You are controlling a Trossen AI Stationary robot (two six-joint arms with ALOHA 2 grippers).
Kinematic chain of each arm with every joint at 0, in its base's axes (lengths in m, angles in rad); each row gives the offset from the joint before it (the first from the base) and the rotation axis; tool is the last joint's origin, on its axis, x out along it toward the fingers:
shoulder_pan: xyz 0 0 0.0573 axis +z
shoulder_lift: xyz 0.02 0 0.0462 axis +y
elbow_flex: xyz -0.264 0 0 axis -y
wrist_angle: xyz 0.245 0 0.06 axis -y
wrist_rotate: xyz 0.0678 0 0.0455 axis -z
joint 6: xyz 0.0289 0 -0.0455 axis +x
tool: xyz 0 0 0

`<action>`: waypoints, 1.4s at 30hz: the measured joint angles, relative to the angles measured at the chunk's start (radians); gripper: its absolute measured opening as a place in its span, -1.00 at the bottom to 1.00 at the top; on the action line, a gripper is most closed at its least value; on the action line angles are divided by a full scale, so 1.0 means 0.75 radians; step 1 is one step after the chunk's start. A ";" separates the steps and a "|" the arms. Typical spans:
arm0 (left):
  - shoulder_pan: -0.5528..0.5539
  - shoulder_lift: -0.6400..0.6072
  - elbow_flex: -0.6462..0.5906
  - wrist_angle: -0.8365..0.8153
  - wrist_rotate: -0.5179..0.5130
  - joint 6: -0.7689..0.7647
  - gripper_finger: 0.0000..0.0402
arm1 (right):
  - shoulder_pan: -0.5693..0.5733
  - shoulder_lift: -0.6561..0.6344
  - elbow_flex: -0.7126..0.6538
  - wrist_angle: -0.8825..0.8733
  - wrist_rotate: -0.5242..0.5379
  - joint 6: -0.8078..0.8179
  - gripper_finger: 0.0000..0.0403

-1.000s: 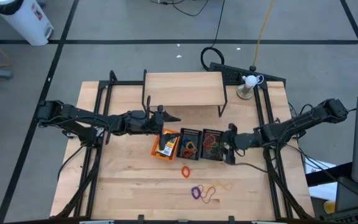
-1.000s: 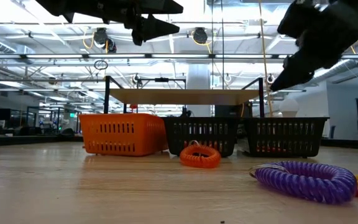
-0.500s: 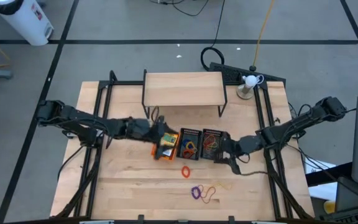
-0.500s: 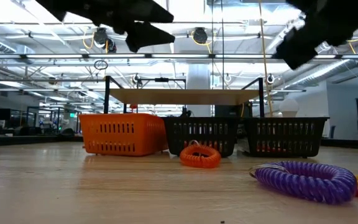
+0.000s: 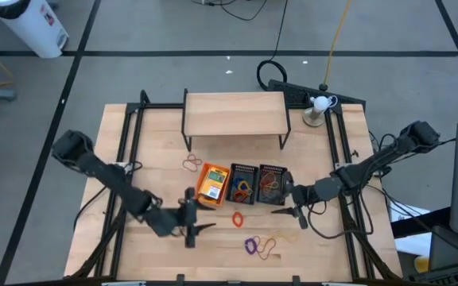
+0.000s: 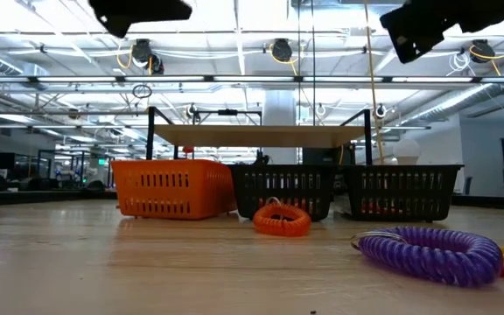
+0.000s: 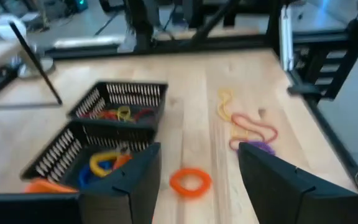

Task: Pick & Place Office Desk Supplies
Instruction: Put the orange spring keychain into the left black bin

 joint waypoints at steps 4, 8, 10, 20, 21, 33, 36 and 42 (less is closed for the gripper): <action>-0.022 0.185 0.151 -0.135 -0.005 -0.101 0.03 | 0.000 0.030 0.000 0.055 0.000 -0.015 -0.24; 0.023 0.344 0.320 -0.320 0.068 -0.217 0.03 | 0.000 0.043 0.000 0.072 -0.007 -0.021 -0.25; 0.058 0.385 0.378 -0.416 0.119 -0.307 0.03 | -0.001 0.040 0.000 0.075 -0.006 -0.029 -0.25; 0.232 0.467 0.412 -0.458 0.407 -0.764 0.03 | -0.004 -0.019 0.000 0.109 -0.003 -0.269 -0.22; 0.245 0.480 0.412 -0.446 0.448 -0.779 0.03 | -0.004 -0.026 0.000 0.114 -0.003 -0.280 -0.23; 0.342 0.651 0.412 -0.200 0.730 -0.838 0.03 | -0.004 -0.047 0.000 0.094 -0.003 -0.266 -0.23; 0.349 0.670 0.412 -0.194 0.741 -0.838 0.03 | -0.004 -0.047 0.000 0.096 -0.003 -0.266 -0.24; 0.367 0.663 0.412 -0.206 0.787 -0.812 0.03 | -0.004 -0.047 0.000 0.107 -0.003 -0.266 -0.25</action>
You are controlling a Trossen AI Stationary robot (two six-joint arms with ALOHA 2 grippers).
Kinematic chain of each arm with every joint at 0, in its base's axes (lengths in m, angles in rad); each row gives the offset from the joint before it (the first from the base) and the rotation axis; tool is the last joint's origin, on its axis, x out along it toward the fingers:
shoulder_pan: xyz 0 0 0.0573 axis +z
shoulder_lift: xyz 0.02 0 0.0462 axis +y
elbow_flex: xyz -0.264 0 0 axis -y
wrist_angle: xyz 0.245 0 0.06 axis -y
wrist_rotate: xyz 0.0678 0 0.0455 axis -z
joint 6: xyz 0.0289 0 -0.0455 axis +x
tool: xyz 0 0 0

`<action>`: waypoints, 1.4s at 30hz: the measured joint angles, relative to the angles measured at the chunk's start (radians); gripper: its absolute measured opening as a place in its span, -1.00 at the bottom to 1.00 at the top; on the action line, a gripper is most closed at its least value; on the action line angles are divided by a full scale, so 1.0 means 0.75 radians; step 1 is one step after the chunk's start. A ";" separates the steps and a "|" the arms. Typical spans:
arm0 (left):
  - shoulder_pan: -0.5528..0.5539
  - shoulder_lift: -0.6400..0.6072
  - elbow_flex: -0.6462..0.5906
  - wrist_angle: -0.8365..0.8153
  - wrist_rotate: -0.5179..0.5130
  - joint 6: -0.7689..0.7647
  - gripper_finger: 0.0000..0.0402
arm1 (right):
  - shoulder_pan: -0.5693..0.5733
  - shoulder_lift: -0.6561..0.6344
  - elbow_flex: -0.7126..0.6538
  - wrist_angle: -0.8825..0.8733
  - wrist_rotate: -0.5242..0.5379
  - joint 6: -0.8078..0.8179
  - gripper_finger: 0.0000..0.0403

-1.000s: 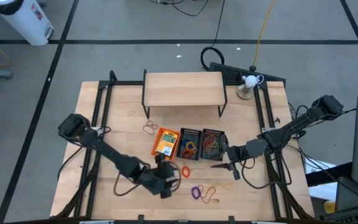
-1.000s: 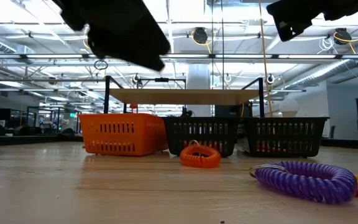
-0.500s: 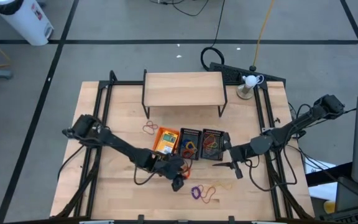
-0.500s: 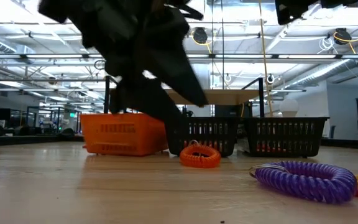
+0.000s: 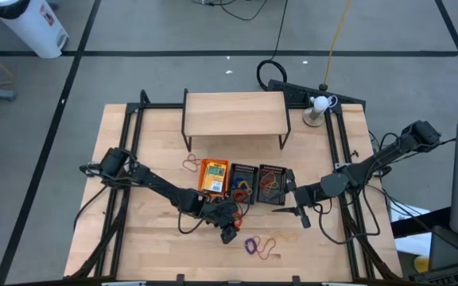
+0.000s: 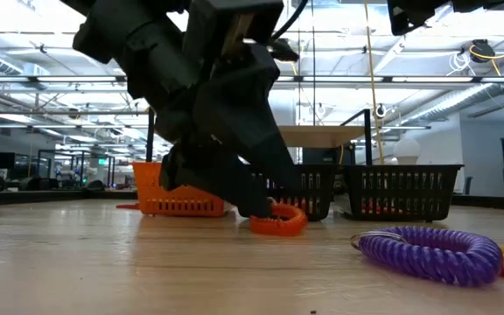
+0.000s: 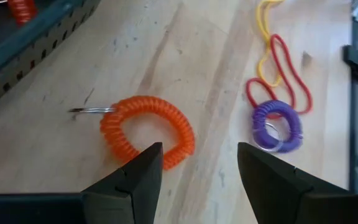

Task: Pick & Place Office Desk Supplies
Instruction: Put the orange spring keychain into the left black bin

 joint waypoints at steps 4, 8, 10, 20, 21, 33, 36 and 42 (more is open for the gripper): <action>0.022 -0.018 0.000 -0.026 0.057 0.027 0.03 | 0.000 0.000 0.000 -0.001 0.000 -0.001 -0.25; 0.038 -0.047 -0.001 -0.072 0.086 0.051 0.03 | 0.000 0.000 0.000 0.003 0.000 -0.003 -0.25; 0.038 -0.066 0.001 -0.061 0.092 0.074 0.03 | 0.000 0.000 0.000 0.008 0.000 -0.003 -0.25; -0.091 -0.161 -0.002 -0.157 -0.042 0.285 0.03 | 0.000 0.000 0.001 0.005 0.000 -0.004 -0.25; -0.120 -0.160 -0.002 -0.158 -0.091 0.310 0.03 | 0.000 0.000 0.001 0.002 0.000 -0.003 -0.25; -0.415 -0.158 -0.221 0.097 -0.855 0.510 0.03 | 0.000 0.001 0.001 0.056 0.009 -0.079 -0.25; -0.418 -0.158 -0.331 0.290 -0.868 0.514 0.03 | 0.000 0.001 0.001 0.083 0.009 -0.079 -0.25; -0.391 -0.158 -0.455 0.441 -0.863 0.550 0.03 | 0.000 0.000 0.001 0.108 0.009 -0.079 -0.25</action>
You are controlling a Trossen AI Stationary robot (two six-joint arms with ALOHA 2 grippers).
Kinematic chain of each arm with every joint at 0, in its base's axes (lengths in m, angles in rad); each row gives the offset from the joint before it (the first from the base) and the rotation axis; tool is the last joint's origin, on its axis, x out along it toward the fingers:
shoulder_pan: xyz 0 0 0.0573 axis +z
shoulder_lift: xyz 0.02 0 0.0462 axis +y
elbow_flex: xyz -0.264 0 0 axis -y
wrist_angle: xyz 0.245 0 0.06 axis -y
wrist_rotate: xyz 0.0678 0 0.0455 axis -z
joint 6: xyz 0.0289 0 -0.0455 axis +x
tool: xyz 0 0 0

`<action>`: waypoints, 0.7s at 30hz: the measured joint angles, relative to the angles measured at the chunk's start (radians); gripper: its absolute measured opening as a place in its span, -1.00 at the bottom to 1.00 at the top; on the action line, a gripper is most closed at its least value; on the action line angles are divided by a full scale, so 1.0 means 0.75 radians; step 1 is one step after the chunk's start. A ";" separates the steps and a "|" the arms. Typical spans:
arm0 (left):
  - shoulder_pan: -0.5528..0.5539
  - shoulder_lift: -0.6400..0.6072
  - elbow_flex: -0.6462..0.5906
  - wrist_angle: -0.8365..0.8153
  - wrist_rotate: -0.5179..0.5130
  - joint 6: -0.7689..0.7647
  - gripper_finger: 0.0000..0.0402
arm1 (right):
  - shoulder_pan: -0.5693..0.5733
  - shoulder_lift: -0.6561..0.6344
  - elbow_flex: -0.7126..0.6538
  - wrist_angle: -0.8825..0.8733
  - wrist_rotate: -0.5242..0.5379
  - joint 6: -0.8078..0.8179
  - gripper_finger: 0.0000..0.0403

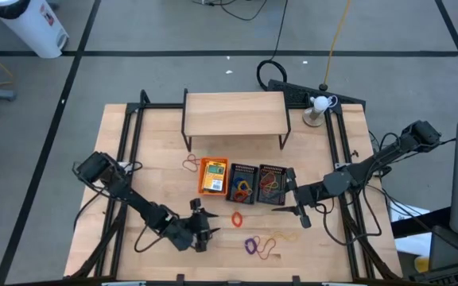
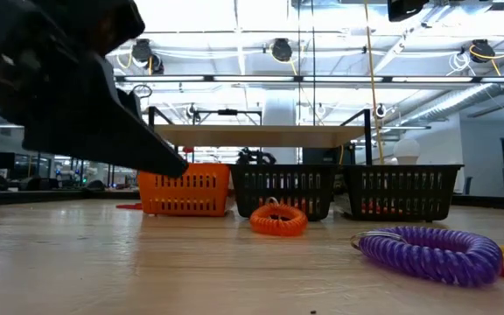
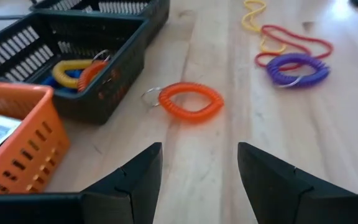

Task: Pick & Place Office Desk Supplies
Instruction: Put the orange spring keychain into the left black bin

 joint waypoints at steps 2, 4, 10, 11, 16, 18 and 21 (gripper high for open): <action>0.011 0.000 -0.012 -0.002 0.001 -0.006 0.03 | 0.000 0.000 0.000 0.000 0.000 0.000 -0.25; 0.025 0.011 -0.018 0.006 0.015 -0.006 0.03 | 0.001 0.000 0.000 0.000 0.001 0.000 -0.25; 0.059 0.082 -0.016 0.129 0.075 -0.006 0.03 | 0.001 0.000 0.000 -0.004 -0.001 0.010 -0.25; 0.062 0.100 -0.019 0.159 0.076 -0.008 0.03 | 0.000 0.000 0.000 -0.004 -0.002 0.010 -0.25; 0.081 0.178 -0.004 0.296 0.081 -0.011 0.03 | 0.001 0.000 -0.001 -0.010 -0.003 0.010 -0.25; 0.083 0.199 -0.001 0.303 0.070 -0.031 0.03 | 0.001 0.000 -0.001 -0.011 -0.003 0.010 -0.25; 0.095 0.246 0.027 0.311 0.077 -0.047 0.03 | 0.001 0.001 -0.001 -0.013 -0.003 0.009 -0.25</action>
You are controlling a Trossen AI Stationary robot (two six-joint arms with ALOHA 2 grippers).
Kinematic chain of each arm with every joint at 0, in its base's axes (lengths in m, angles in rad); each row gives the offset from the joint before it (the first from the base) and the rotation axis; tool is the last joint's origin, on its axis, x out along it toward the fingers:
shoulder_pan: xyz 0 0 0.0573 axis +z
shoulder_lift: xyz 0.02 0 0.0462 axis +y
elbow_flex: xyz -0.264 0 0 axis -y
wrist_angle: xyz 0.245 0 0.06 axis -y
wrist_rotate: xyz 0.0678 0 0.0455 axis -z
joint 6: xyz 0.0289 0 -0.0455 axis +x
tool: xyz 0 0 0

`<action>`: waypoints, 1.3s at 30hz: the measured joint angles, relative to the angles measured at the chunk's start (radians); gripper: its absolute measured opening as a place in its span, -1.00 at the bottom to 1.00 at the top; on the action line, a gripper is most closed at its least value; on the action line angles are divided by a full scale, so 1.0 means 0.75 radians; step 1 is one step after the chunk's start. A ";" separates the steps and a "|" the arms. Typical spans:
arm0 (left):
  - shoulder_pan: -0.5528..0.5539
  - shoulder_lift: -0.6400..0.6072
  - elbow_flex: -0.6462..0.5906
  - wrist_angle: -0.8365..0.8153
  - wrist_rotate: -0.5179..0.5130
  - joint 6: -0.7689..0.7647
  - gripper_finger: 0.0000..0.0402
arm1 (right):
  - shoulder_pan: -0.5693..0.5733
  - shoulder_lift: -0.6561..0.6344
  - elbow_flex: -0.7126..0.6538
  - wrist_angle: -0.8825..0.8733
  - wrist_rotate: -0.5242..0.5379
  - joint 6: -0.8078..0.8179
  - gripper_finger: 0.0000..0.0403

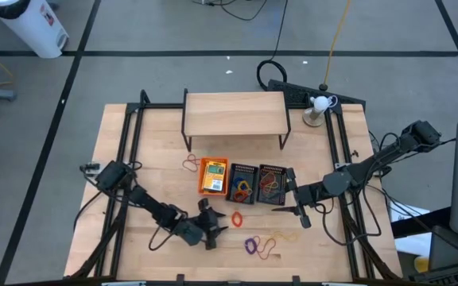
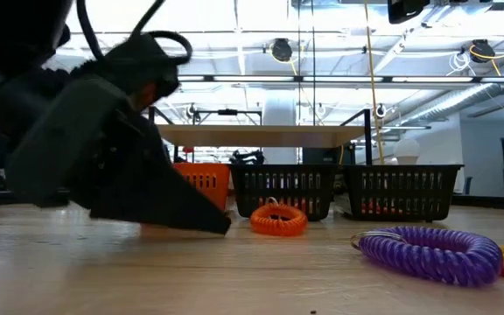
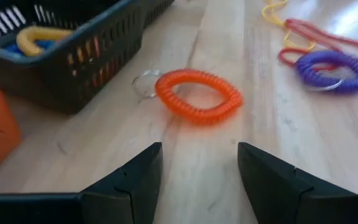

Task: Pick & Place Office Desk Supplies
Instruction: Put the orange spring keychain into the left black bin

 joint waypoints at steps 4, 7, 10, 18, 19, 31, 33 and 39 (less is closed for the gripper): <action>0.011 0.052 0.049 0.007 0.042 0.040 0.06 | 0.000 0.000 0.000 -0.009 0.000 -0.002 -0.25; 0.016 0.085 0.093 0.007 0.074 0.074 0.17 | 0.000 0.000 0.001 -0.007 -0.001 -0.002 -0.25; 0.019 0.099 0.115 0.004 0.088 0.092 0.32 | 0.000 0.000 0.001 -0.005 -0.001 -0.001 -0.25; 0.034 0.100 0.115 -0.025 0.117 0.065 0.70 | 0.000 0.000 0.001 0.001 -0.001 0.000 -0.25; 0.036 0.100 0.115 -0.025 0.115 0.057 0.71 | 0.000 0.000 0.001 0.002 -0.001 0.001 -0.25; 0.078 0.103 0.113 0.022 -0.002 0.034 0.57 | 0.000 0.000 0.001 0.001 -0.001 0.001 -0.25; 0.082 0.103 0.113 0.023 -0.002 0.031 0.55 | 0.000 0.000 0.001 0.001 -0.001 0.001 -0.25; 0.083 0.103 0.113 0.028 0.011 0.036 0.55 | 0.000 0.000 0.001 0.000 -0.001 0.001 -0.25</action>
